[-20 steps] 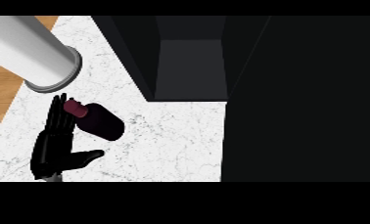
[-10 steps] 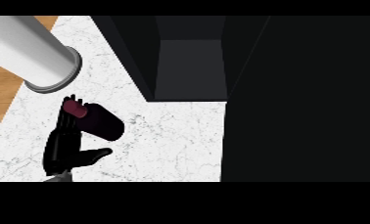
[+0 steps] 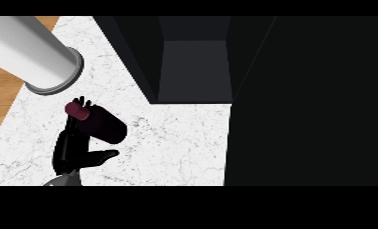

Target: Pick up the wine, place it into the cabinet and close the cabinet

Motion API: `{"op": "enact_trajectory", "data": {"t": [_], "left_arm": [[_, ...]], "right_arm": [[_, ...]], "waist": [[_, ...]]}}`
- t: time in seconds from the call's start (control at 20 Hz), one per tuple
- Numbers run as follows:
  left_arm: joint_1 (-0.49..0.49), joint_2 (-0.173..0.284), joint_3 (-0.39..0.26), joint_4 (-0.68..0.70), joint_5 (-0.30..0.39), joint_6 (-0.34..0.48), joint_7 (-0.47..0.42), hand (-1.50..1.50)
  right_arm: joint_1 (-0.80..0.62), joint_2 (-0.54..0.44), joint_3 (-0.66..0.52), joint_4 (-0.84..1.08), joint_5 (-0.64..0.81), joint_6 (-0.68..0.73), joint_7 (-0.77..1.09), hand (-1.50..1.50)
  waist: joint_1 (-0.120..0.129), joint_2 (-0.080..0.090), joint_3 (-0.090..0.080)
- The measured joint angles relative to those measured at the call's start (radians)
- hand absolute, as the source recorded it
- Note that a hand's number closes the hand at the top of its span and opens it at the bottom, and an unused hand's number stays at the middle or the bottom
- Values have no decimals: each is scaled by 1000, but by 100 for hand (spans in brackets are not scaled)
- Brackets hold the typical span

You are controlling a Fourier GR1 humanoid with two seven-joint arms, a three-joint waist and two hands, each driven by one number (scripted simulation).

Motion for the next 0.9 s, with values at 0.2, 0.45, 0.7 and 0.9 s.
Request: {"op": "enact_trajectory", "data": {"t": [0.2,0.45,0.7,0.9], "left_arm": [[-18,-15,-2,27,10,-8,-21,150],[-52,-15,-12,71,27,-70,-41,150],[-84,6,-36,123,-19,-88,-96,150],[-100,22,-71,144,-114,-29,-178,150]], "right_arm": [[-22,-9,-22,3,0,-1,18,-150],[-18,-7,-35,5,-3,9,16,-150],[-8,-4,-44,4,-7,19,13,-150],[-17,-2,-50,11,-8,22,11,-150]], "waist": [[1,0,0],[-1,0,0],[-3,0,0],[-4,0,0]]}}
